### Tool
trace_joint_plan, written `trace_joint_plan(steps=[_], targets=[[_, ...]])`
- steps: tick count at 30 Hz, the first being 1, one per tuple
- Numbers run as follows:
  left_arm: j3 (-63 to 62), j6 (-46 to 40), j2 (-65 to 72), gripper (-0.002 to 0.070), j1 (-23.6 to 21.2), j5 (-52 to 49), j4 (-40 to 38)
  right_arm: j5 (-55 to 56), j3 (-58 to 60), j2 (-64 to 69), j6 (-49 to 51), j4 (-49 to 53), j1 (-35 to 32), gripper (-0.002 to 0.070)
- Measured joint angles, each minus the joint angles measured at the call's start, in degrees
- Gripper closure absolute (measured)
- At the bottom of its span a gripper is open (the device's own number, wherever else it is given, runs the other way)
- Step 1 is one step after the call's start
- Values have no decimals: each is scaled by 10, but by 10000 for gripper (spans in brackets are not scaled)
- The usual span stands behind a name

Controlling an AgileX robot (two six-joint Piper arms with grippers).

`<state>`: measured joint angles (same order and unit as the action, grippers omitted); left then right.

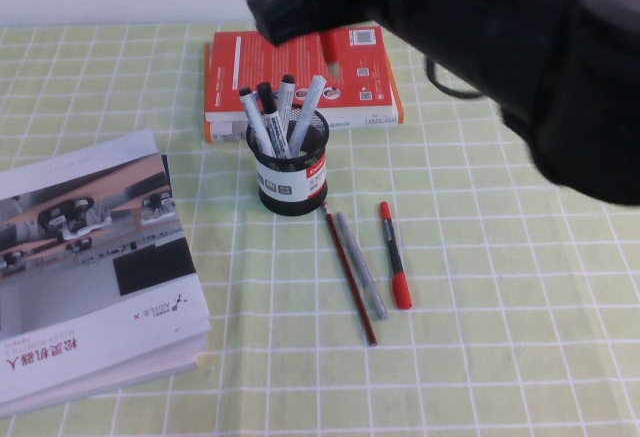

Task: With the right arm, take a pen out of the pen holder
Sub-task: 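Take a marker out of the pen holder and lay it on the table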

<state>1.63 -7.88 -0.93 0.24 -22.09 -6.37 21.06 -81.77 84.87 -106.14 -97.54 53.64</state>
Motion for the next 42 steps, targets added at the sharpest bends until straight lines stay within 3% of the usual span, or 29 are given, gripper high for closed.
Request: trace_joint_plan(steps=[12,38,42], targets=[[0,0,0,680,0,0,0,-22,140,-83,-30,-22,0,610],[0,0,0,680,0,0,0,11,145,-86,-46,-22,-1,611],[0,0,0,680,0,0,0,-22,151,-86,31,-16,-30,611]])
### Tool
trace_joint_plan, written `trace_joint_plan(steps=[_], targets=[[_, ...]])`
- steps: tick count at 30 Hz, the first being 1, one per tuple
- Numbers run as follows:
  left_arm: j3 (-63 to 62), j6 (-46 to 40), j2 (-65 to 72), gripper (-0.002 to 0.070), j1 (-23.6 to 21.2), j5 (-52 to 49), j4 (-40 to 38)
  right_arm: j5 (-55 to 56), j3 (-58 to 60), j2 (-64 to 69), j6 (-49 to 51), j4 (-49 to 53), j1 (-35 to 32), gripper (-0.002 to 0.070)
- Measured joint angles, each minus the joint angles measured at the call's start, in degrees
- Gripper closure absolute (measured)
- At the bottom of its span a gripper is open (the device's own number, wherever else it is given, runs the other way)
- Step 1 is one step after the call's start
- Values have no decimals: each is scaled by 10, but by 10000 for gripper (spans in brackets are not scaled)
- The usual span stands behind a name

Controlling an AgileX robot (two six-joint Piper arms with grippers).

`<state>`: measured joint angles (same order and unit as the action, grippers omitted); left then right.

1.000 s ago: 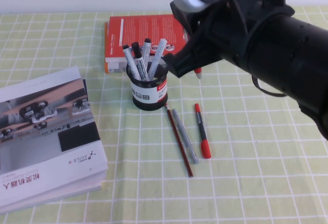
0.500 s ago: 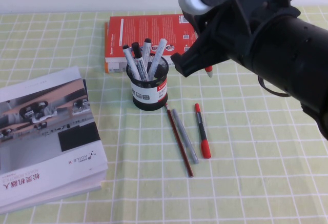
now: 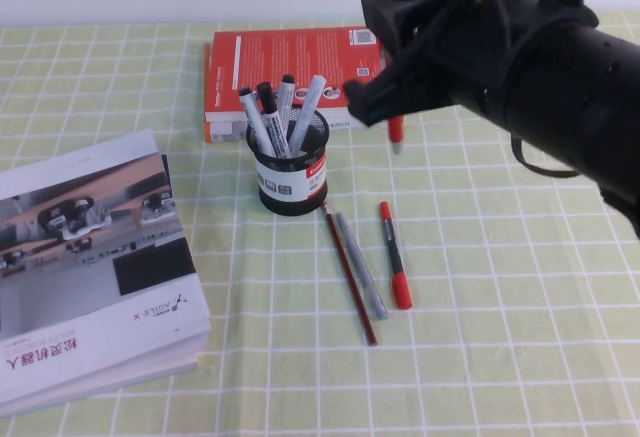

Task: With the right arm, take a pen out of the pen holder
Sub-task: 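Take a marker out of the pen holder and lay it on the table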

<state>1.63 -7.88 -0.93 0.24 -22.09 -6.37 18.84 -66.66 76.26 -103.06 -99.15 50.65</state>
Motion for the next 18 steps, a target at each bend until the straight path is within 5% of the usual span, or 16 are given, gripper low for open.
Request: trace_joint_plan(steps=[8,13,18], targets=[[0,0,0,680,0,0,0,-240,9,8,441,296,-119,611],[0,0,0,680,0,0,0,-350,9,21,568,393,-159,611],[0,0,0,680,0,0,0,-439,8,22,801,628,-160,611]])
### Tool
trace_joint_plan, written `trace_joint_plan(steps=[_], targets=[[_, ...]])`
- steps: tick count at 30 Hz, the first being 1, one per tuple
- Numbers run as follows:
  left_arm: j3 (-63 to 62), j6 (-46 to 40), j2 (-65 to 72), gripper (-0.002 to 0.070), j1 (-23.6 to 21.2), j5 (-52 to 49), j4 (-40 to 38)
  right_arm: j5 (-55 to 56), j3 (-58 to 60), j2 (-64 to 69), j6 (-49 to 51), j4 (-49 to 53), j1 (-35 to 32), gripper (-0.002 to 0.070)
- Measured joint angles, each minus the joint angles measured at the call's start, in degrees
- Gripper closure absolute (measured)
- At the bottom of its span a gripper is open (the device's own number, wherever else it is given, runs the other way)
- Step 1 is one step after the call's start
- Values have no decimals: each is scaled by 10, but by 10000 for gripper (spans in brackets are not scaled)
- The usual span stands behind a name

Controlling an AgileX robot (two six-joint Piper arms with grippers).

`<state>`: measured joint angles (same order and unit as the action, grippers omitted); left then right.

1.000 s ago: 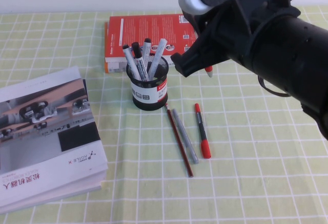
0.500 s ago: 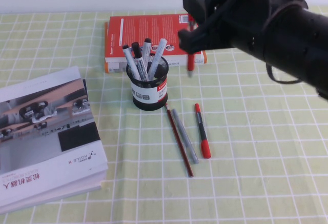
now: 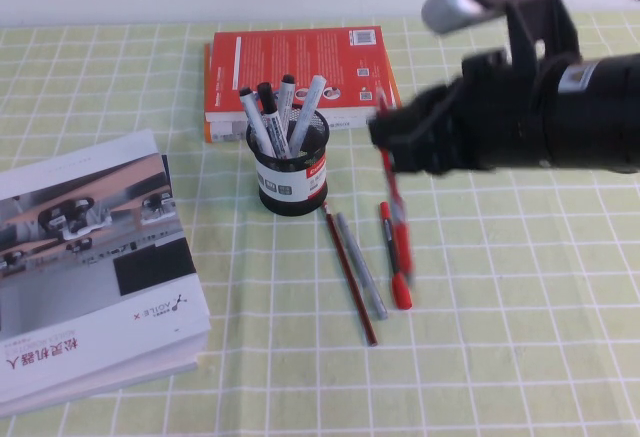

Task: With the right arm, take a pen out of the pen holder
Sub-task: 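Take a marker out of the pen holder and lay it on the table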

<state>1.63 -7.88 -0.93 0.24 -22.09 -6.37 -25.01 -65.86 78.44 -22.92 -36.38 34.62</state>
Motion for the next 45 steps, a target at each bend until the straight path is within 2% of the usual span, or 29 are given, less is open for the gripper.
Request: trace_joint_plan(steps=[2,5,9,13,19,28,37,45], targets=[[0,0,0,680,0,0,0,-68,-14,4,130,134,0,611],[0,0,0,680,0,0,0,-177,-49,18,263,288,-4,611],[0,0,0,680,0,0,0,-280,-105,48,336,381,-8,611],[0,0,0,680,0,0,0,-336,-162,100,352,398,-8,611],[0,0,0,680,0,0,0,-347,-229,205,395,404,-10,611],[0,0,0,680,0,0,0,-306,-251,312,461,398,-48,611],[0,0,0,680,0,0,0,-228,-252,351,469,378,-52,611],[0,0,0,680,0,0,0,-211,-252,383,473,372,-52,611]])
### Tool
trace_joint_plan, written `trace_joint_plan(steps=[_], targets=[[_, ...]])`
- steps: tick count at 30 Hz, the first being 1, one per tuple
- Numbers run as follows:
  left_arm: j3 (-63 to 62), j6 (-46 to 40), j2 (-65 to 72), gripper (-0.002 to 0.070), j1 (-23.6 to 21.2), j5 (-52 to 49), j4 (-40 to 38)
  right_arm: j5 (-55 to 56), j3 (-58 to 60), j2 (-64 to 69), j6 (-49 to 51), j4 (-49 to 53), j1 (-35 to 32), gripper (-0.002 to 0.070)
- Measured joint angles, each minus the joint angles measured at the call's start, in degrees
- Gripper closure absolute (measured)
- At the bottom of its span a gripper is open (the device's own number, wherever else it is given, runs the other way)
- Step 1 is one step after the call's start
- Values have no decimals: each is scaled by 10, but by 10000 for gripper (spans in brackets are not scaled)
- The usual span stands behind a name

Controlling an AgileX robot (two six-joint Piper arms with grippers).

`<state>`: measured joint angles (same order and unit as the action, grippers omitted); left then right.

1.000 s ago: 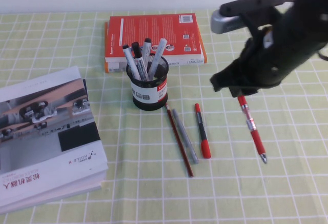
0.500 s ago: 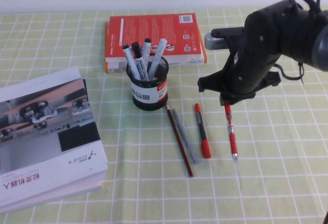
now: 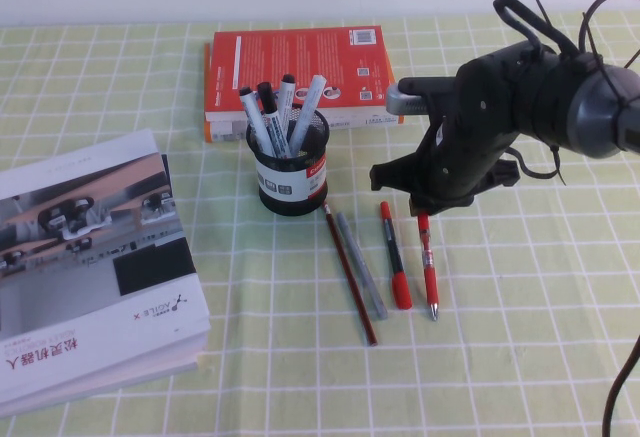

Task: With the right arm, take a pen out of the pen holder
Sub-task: 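Take a marker out of the pen holder and lay it on the table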

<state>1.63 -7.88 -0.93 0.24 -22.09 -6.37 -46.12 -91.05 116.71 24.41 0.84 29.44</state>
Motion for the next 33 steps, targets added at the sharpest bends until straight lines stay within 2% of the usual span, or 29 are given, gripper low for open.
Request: trace_joint_plan(steps=[10,17,22,28,30,33], targets=[[0,0,0,680,0,0,0,13,0,1,0,-1,0,605],[0,0,0,680,0,0,0,13,0,1,0,-1,0,473],[0,0,0,680,0,0,0,13,0,-2,0,3,0,439],[0,0,0,680,0,0,0,16,56,-102,1,43,5,449],[0,0,0,680,0,0,0,26,101,-166,1,56,6,481],[0,0,0,680,0,0,0,28,168,-260,0,63,7,577]])
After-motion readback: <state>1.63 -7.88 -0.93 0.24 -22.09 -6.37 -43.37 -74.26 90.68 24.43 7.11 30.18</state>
